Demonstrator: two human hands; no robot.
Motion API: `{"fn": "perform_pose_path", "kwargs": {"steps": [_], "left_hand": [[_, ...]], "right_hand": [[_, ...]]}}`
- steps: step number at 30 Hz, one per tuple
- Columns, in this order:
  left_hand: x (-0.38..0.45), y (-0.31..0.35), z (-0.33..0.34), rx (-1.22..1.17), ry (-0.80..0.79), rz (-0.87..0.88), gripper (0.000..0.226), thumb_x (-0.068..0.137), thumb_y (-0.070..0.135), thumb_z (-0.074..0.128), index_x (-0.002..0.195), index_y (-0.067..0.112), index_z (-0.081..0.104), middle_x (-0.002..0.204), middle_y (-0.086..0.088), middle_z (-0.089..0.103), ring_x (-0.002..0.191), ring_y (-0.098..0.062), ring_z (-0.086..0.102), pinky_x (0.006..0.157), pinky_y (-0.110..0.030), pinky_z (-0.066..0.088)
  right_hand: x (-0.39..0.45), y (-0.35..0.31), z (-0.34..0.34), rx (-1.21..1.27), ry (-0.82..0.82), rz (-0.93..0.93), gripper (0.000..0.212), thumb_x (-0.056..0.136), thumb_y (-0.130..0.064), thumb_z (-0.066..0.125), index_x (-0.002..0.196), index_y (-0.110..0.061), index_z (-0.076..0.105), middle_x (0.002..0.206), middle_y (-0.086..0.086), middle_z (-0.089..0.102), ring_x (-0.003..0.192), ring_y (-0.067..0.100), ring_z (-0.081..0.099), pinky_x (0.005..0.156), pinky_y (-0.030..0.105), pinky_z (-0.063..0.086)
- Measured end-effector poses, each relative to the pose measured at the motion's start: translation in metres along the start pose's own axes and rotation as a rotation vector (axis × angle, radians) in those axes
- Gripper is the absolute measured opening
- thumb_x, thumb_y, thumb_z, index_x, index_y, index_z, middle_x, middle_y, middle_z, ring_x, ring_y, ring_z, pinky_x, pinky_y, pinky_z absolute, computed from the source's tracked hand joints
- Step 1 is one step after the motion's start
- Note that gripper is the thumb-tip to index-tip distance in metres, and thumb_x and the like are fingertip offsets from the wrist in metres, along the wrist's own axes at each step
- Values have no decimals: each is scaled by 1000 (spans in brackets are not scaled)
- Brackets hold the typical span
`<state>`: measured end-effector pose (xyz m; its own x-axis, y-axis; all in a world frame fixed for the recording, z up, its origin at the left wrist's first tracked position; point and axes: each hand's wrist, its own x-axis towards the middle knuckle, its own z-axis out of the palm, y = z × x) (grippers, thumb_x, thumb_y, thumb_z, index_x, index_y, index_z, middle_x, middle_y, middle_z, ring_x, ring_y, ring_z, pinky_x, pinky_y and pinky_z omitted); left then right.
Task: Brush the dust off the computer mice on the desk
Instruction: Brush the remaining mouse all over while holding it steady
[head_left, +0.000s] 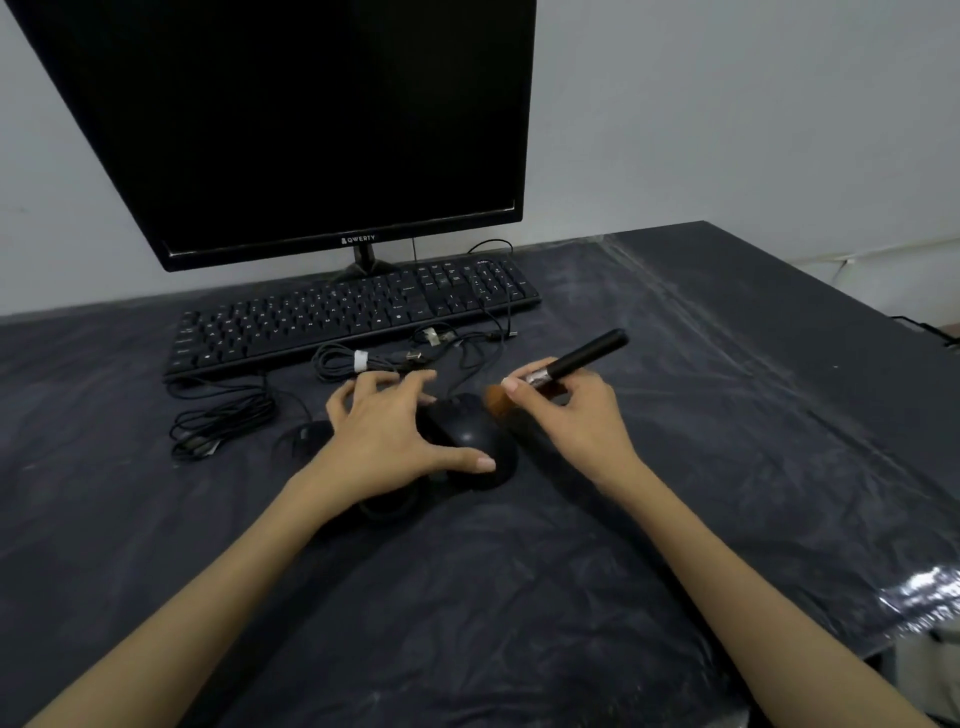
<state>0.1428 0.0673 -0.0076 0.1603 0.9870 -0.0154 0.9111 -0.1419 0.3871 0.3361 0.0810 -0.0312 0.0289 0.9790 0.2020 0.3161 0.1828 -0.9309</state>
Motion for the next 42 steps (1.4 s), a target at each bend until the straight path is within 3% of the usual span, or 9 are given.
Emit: {"fn": "perform_pose_path", "kwargs": {"steps": [2,4,7,13,20,24,34,38,42], "left_hand": [[2,-2,-4,-49,-17,0,119,36,86,63,140,36,31,125,19,56,136,-10,16,109,-37,3],[6,-6,-9,-99,-69,10,113,38,81,69,137,43,29,122,25,54,135,-7,16,109,-37,1],[11,-14,-15,-132,-153,45,114,32,81,60,136,49,28,121,32,52,133,-3,18,110,-39,0],[18,-16,-20,-156,-237,66,110,30,77,65,132,56,27,121,37,50,120,3,20,99,-32,5],[18,-16,-20,-196,-248,59,107,31,73,69,129,59,29,116,40,51,121,-1,25,104,-35,10],[18,-18,-19,-208,-258,48,107,30,73,70,128,58,31,112,42,51,121,-1,27,112,-43,13],[22,-21,-16,-199,-249,42,108,27,75,67,126,58,30,111,43,50,122,-3,27,107,-38,15],[21,-19,-17,-197,-239,43,108,27,75,68,127,57,31,109,44,51,121,0,24,99,-33,9],[21,-20,-17,-206,-236,37,108,27,74,70,127,56,33,107,44,52,127,-3,26,111,-41,11]], "right_hand": [[5,-1,4,6,-52,-1,9,84,-26,71,90,-19,73,89,-4,74,89,5,67,81,20,53],[5,-2,4,-5,-99,-12,6,85,-25,70,88,-21,73,87,-8,72,87,0,66,78,13,50],[-3,-2,2,-35,-155,-22,2,85,-23,70,86,-23,72,85,-10,71,84,-2,65,74,10,47],[-29,-1,-12,-70,-280,-93,3,83,-20,72,85,-21,74,86,-10,71,88,2,65,81,14,48],[1,1,-4,-182,-151,-156,9,82,-16,72,91,-17,74,93,-5,69,89,5,62,84,23,49],[8,2,-6,-96,-51,-116,10,83,-16,72,92,-18,73,97,-2,70,93,7,63,84,19,47],[-30,-8,-9,49,-394,-125,11,81,-14,74,85,-25,74,83,-13,71,86,5,66,81,19,51],[-11,-2,-4,-6,-209,-101,7,82,-17,73,88,-20,74,89,-6,72,87,7,67,80,20,51],[1,3,-3,-74,-60,-101,9,82,-15,73,90,-19,74,93,-2,70,86,6,64,74,9,45]]}}
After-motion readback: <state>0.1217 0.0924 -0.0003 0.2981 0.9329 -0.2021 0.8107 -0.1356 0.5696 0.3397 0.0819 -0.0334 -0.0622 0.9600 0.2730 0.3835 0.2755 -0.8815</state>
